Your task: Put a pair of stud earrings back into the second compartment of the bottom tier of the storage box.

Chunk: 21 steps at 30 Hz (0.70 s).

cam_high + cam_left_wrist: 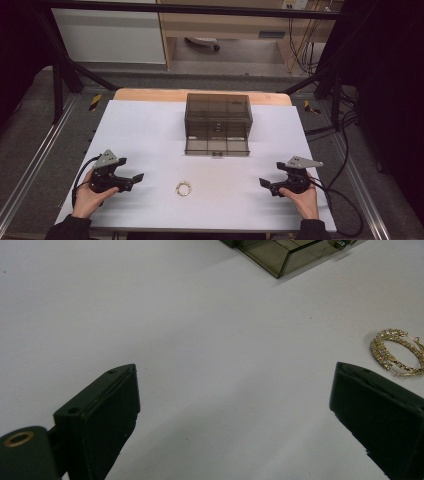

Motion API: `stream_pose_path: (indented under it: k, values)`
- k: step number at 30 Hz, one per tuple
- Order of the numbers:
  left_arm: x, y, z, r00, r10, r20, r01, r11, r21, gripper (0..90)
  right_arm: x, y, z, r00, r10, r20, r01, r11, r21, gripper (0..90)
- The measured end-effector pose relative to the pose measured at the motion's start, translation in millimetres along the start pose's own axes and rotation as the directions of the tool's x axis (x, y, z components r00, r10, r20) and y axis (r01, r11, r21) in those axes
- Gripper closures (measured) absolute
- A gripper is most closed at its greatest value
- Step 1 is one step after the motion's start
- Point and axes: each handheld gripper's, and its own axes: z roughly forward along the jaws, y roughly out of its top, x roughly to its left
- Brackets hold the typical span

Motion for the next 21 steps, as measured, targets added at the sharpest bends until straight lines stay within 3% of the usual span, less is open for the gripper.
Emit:
stream_pose_path:
  k: [11, 21]
  values:
    - [-9.7, 5.8, 4.6, 0.9998, 0.015, 0.01, -0.016, 0.9996, 0.024, 5.8, 1.4, -1.0, 0.2, 1.0, 0.004, -0.009, -0.004, 1.0, 0.001, 0.6]
    - [-29.0, 21.4, 7.8, 0.9984, 0.048, 0.028, -0.049, 0.9985, 0.025, 5.8, 2.3, -1.4, -0.5, 1.0, 0.001, -0.006, -0.001, 1.0, 0.005, 0.6]
